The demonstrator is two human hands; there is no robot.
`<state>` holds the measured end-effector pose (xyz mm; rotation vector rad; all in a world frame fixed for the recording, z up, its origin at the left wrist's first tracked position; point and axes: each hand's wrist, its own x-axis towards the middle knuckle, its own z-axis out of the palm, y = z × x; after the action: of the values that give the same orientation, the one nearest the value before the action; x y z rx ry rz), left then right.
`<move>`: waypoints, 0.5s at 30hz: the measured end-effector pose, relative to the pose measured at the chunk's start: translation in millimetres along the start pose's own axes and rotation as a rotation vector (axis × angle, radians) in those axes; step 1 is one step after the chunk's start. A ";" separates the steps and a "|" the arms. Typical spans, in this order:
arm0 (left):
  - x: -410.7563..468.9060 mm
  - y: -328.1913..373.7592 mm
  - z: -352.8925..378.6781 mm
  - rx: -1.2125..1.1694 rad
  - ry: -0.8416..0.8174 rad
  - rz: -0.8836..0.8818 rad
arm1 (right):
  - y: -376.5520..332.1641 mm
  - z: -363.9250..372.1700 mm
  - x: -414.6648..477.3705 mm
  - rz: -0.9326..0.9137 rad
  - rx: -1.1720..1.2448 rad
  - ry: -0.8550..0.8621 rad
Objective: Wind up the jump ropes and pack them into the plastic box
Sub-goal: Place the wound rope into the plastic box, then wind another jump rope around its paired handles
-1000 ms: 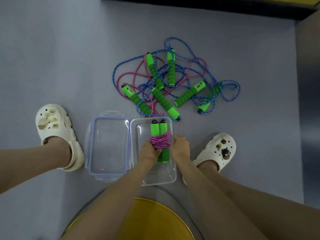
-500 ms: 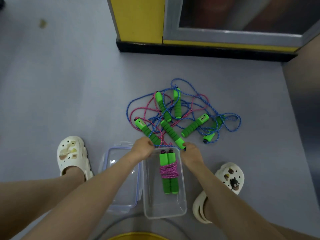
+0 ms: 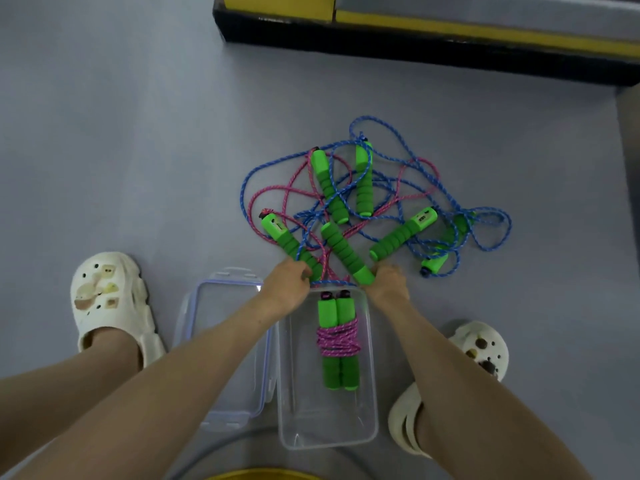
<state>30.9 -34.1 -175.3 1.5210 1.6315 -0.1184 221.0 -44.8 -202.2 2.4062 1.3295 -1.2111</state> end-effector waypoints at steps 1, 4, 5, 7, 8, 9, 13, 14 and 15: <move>0.2 -1.6 0.5 0.001 -0.003 0.001 | -2.2 -2.2 -3.6 -0.010 -0.011 0.012; -3.3 -3.1 -4.4 -0.004 0.001 0.017 | -4.7 -9.3 -9.2 -0.058 0.097 0.063; -5.8 -2.1 -8.2 -0.012 0.002 0.020 | -6.2 -14.4 -12.5 -0.078 0.136 0.085; -13.2 3.7 -18.9 -0.014 0.010 0.024 | -11.1 -29.5 -22.4 -0.136 0.188 0.138; -18.3 9.1 -26.1 -0.016 0.014 0.033 | -15.1 -39.3 -29.7 -0.174 0.207 0.166; -23.6 15.7 -34.1 -0.027 0.007 0.043 | -19.2 -49.3 -37.1 -0.202 0.235 0.184; -55.2 50.7 -72.3 0.039 -0.056 0.129 | -41.1 -92.4 -79.6 -0.353 0.348 0.193; -65.6 59.9 -81.2 0.079 -0.042 0.153 | -49.0 -103.1 -92.9 -0.397 0.366 0.176; -75.8 68.8 -89.4 0.108 -0.001 0.174 | -56.8 -112.8 -104.3 -0.430 0.395 0.160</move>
<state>32.7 -21.3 -40.0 1.7377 1.5048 -0.1141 213.5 -26.2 -39.6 2.6036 1.8877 -1.5361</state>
